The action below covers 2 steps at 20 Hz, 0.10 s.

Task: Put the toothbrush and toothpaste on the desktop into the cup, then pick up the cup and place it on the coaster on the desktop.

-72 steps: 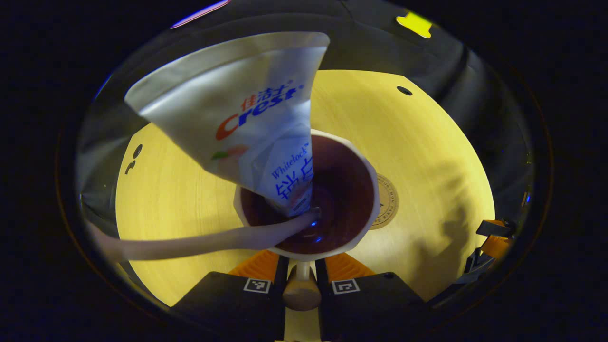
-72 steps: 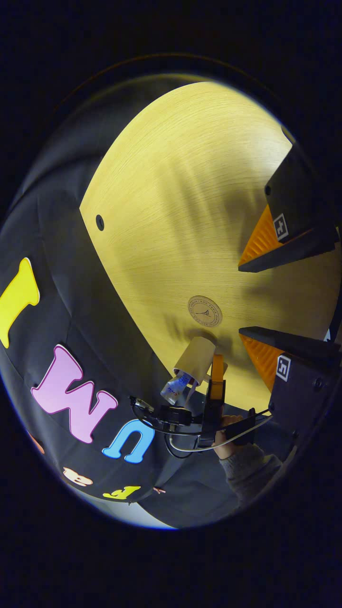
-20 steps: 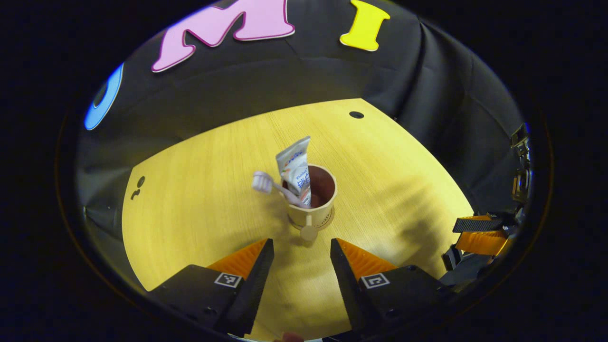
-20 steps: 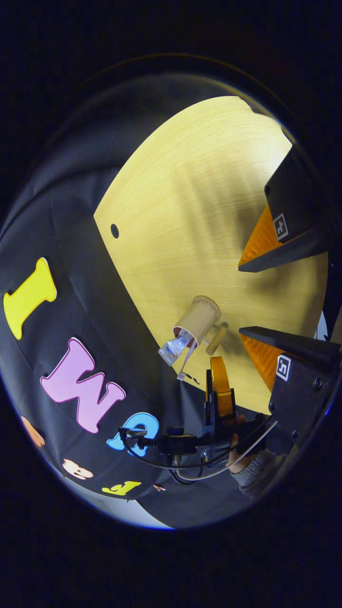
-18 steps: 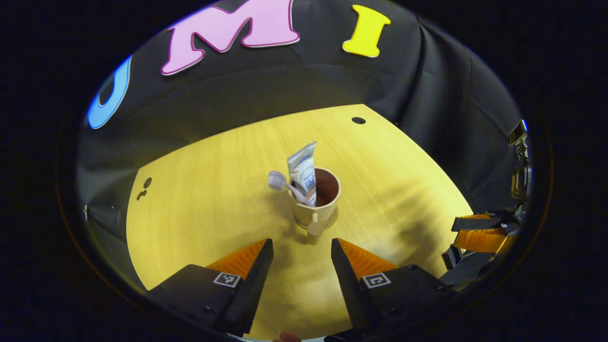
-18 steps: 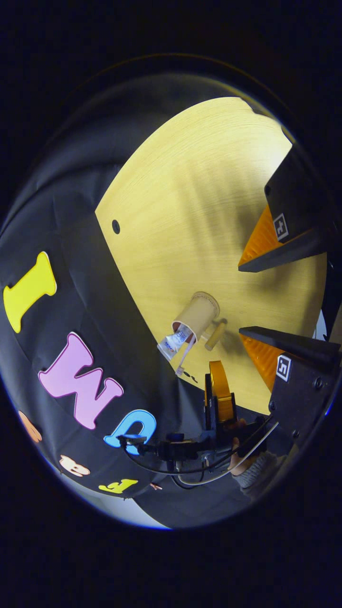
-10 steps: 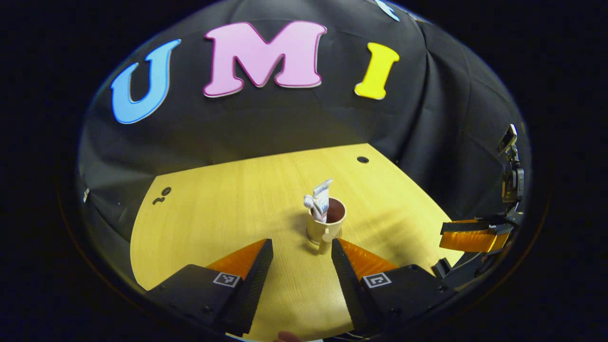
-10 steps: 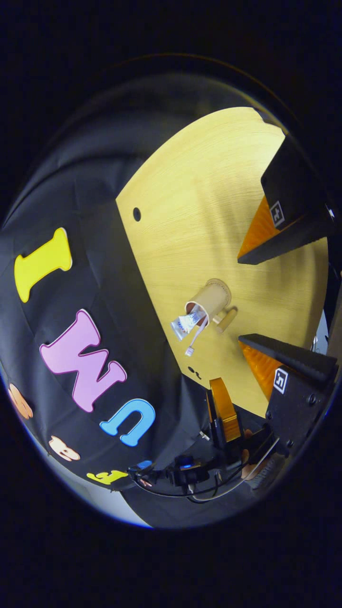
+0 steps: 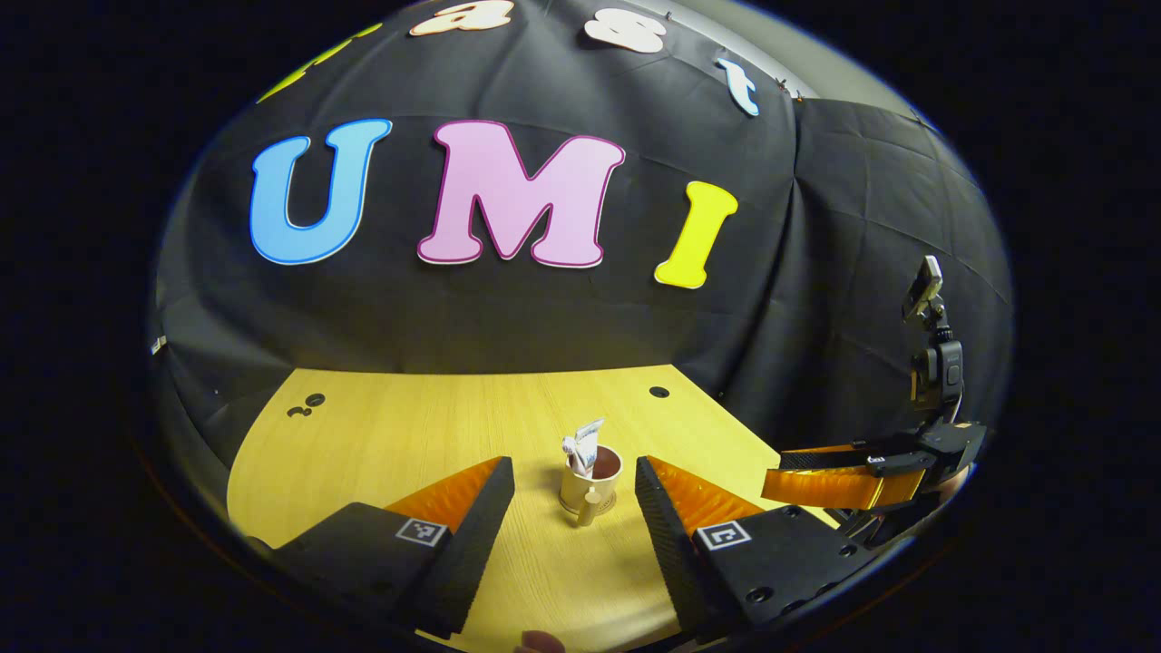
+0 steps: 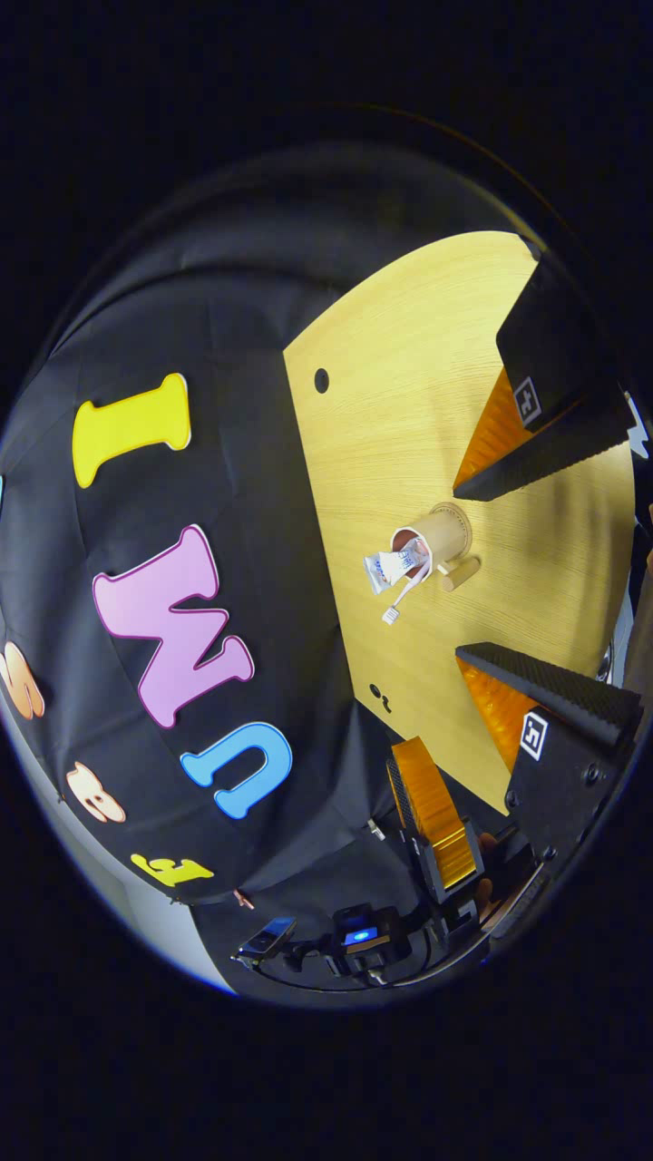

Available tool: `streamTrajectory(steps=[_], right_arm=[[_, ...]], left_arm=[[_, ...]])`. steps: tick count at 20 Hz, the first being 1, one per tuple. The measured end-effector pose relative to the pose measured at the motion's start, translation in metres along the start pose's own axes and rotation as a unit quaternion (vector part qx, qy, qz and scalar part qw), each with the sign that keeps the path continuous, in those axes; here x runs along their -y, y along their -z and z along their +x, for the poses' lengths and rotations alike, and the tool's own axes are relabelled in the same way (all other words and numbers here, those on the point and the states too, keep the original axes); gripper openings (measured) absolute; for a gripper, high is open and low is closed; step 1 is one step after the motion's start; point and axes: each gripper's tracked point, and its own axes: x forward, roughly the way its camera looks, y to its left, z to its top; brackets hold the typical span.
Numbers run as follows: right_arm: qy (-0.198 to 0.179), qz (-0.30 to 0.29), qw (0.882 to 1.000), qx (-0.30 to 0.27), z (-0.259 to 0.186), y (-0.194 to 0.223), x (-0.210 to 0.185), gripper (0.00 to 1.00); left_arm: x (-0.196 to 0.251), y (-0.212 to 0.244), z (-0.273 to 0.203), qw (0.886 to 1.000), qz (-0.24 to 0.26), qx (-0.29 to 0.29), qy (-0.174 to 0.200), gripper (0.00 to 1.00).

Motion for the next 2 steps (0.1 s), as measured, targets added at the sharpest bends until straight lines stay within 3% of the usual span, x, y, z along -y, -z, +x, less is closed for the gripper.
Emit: streamTrajectory(steps=[2], right_arm=[[-0.002,-0.009,1.000,0.005,-0.0014,-0.0047,-0.0101,0.96]], left_arm=[[-0.0065,0.0004,-0.0074,1.000,-0.002,0.006,-0.004,0.85]])
